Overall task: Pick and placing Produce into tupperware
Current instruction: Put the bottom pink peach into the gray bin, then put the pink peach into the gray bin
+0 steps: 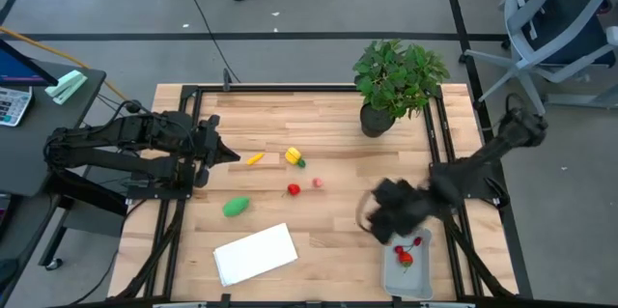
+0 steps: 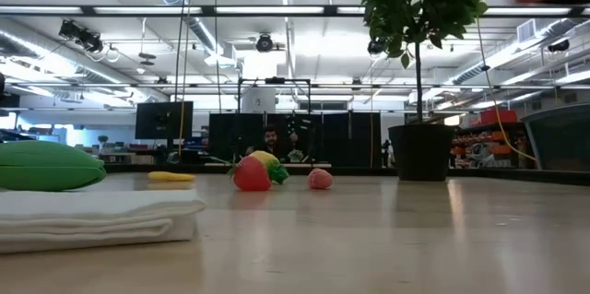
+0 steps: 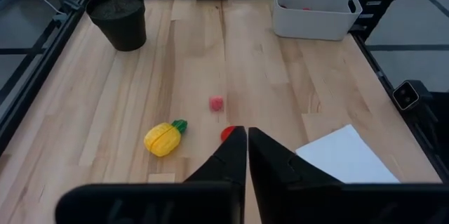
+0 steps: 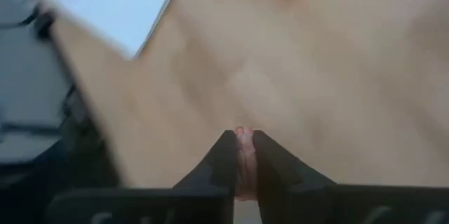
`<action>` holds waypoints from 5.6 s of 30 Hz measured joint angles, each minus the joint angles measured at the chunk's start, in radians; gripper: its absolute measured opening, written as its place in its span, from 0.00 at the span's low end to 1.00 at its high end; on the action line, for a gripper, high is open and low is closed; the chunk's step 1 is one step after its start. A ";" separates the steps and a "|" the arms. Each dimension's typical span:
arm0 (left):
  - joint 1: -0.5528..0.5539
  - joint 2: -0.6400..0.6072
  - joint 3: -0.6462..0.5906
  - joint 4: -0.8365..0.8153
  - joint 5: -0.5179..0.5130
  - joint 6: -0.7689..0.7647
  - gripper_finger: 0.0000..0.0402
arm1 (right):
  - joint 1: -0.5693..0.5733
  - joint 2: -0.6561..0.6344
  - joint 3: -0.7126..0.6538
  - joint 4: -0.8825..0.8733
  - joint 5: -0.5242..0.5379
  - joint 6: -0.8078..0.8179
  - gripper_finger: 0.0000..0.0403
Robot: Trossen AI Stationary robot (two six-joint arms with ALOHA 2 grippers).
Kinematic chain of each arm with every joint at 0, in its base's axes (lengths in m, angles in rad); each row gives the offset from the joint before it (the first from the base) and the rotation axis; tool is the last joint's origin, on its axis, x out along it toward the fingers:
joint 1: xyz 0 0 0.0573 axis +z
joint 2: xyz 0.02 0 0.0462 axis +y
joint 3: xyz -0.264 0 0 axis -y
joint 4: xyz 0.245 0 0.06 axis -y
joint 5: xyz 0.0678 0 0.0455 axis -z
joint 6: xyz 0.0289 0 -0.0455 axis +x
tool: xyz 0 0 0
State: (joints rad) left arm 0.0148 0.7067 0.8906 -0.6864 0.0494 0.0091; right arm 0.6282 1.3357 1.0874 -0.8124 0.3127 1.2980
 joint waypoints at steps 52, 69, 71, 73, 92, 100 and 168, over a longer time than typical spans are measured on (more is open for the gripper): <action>0.000 0.000 0.000 0.002 0.000 0.002 0.03 | -0.330 0.297 0.000 0.397 0.085 -0.628 0.33; 0.000 0.000 0.000 0.002 0.000 0.003 0.04 | -0.491 0.504 0.000 0.471 -0.046 -0.766 0.34; 0.000 0.000 0.000 0.003 0.000 0.003 0.03 | -0.494 0.501 0.000 0.497 -0.046 -0.785 0.36; 0.000 0.000 0.000 0.002 0.000 0.003 0.03 | -0.495 0.501 0.000 0.512 -0.055 -0.795 0.39; 0.000 0.000 0.000 0.002 0.000 0.003 0.03 | -0.516 0.502 0.000 0.586 -0.029 -0.850 0.53; 0.000 0.000 0.000 0.002 0.000 0.003 0.06 | -0.514 0.502 0.000 0.586 -0.027 -0.825 0.53; 0.000 0.000 0.000 0.001 0.000 0.002 0.06 | -0.442 0.588 0.001 0.478 0.024 -0.676 0.33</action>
State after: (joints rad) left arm 0.0147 0.7071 0.8906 -0.6853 0.0490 0.0109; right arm 0.1864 1.9240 1.0882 -0.3340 0.3367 0.6223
